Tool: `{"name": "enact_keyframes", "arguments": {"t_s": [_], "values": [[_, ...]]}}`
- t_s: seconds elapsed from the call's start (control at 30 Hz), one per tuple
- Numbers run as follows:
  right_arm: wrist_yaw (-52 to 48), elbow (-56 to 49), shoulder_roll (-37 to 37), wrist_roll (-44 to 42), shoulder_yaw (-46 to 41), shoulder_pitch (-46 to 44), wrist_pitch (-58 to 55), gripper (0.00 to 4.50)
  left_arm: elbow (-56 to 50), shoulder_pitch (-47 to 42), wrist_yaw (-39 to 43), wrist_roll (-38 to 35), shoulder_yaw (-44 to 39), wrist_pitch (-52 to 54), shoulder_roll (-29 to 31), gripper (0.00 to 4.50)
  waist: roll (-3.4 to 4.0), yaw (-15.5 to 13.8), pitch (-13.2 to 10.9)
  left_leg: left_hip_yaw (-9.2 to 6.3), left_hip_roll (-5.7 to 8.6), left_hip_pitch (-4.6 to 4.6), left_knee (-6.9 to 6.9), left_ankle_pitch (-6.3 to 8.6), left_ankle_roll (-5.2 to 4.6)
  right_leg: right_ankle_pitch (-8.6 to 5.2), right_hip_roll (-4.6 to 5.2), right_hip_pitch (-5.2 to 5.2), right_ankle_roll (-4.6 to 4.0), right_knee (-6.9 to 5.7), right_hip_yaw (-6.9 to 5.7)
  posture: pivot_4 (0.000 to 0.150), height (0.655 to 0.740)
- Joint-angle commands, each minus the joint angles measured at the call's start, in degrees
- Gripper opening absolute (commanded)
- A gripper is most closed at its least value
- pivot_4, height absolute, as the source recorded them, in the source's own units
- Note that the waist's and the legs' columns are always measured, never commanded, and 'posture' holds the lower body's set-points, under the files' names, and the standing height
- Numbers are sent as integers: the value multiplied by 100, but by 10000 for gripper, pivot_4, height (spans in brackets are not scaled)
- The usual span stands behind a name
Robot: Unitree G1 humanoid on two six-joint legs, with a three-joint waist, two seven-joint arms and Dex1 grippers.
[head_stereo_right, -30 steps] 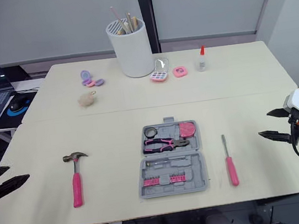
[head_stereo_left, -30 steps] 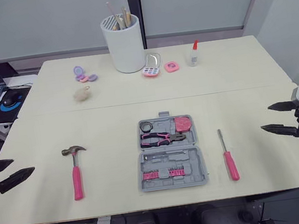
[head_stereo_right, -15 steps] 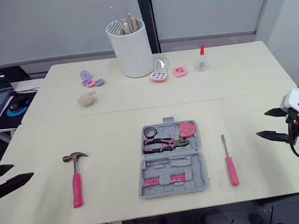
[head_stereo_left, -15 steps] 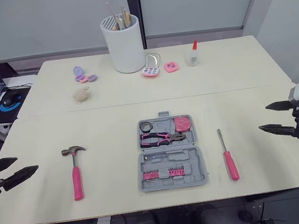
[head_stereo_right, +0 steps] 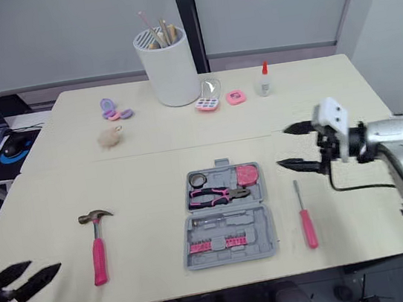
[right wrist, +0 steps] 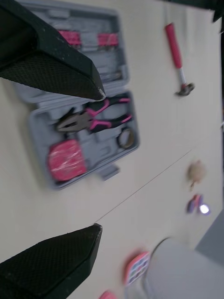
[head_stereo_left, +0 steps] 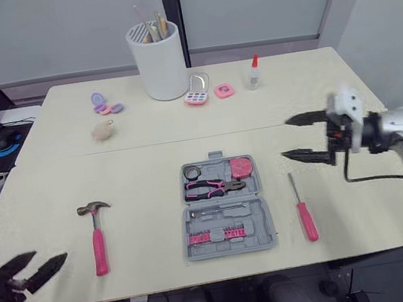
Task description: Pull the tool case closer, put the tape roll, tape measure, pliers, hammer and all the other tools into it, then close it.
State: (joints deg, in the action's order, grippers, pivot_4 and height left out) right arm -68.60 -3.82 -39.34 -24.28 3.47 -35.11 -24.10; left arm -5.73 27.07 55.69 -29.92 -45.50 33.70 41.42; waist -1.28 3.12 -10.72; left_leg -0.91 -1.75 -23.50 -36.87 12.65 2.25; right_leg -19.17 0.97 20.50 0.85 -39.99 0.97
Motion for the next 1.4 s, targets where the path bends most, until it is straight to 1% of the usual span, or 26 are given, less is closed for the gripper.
{"name": "enact_keyframes", "arguments": {"t_s": [0.03, 0.13, 0.27, 0.37, 0.53, 0.63, 0.73, 0.8, 0.97, 1.2, 1.4], "values": [[146, -692, 450, -458, 113, -435, -266, 45000, -750, 421, -290, -198, -248, 127, -306, 44483, -1, -71, 1, -3, 2, -1, 0, 0, 0, 0, 1, -1, 0, 0, -2, 1500, 7400], [327, -992, 790, -734, 126, -679, -523, 45000, -1106, 623, -503, -300, -221, 225, -526, 44483, -10, -183, 6, -5, 7, -2, -3, 0, 0, 0, 8, -2, 0, 2, -5, 1500, 7400], [472, -1317, 925, -1026, 150, -825, -908, 45000, -1291, 544, -796, -351, -30, 302, -684, 44483, -31, -219, 19, -5, 9, -2, -5, 0, 0, 0, 16, -5, -1, 7, -11, 1500, 7400], [467, -1401, 897, -1035, 183, -801, -911, 45000, -1378, 208, -1147, -387, 128, 375, -756, 44483, -32, -210, 20, -2, 9, -2, -3, 0, 0, 0, 16, -6, -2, 8, -9, 1500, 7400], [772, -1454, 1081, -1190, 21, -870, -960, 45000, -1303, -843, -1999, -403, 455, 603, -831, 44483, -33, -199, 21, -4, 7, -2, -3, 0, -1, 1, 11, -6, -2, 4, -12, 1500, 7400], [990, -1537, 1142, -1288, -28, -962, -1062, 45000, -1073, -1392, -2541, -275, 772, 709, -1028, 44483, -33, -160, 20, 1, 10, -2, -3, 0, -1, 1, 11, -7, -1, 5, -7, 1500, 7400], [1228, -1582, 1223, -1415, -95, -1078, -1171, 45000, -660, -1849, -3077, 203, 1324, 543, -1233, 44483, -32, -141, 20, 2, 11, -2, -3, 0, -1, 1, 10, -5, -1, 3, -7, 1500, 7400], [1306, -1600, 1224, -1430, -100, -1109, -1194, 45000, -308, -2150, -3432, 494, 1542, 375, -1372, 44483, -33, -138, 20, -1, 9, -2, -3, 0, -1, 1, 8, -5, -1, 1, -10, 1500, 7400], [1445, -1707, 1171, -1395, -67, -1086, -1273, 45000, 391, -2704, -3937, 911, 1869, 54, -1596, 44483, -35, -146, 22, -3, 9, -3, -4, 0, -1, 1, 6, -5, 0, 1, -11, 1500, 7400], [1556, -1833, 1057, -1336, -50, -1014, -1345, 45000, 1205, -3263, -4155, 1100, 2052, -191, -1701, 44483, -36, -149, 22, -5, 11, -8, -4, 0, -1, 2, 7, -3, 0, 2, -13, 1500, 7400], [1508, -1857, 891, -1228, 41, -935, -1307, 45000, 1617, -3464, -4138, 1199, 2125, -334, -1679, 44483, -35, -149, 22, -5, 11, -8, -4, 0, -1, 1, 6, -3, 0, 2, -14, 1500, 7400]]}}
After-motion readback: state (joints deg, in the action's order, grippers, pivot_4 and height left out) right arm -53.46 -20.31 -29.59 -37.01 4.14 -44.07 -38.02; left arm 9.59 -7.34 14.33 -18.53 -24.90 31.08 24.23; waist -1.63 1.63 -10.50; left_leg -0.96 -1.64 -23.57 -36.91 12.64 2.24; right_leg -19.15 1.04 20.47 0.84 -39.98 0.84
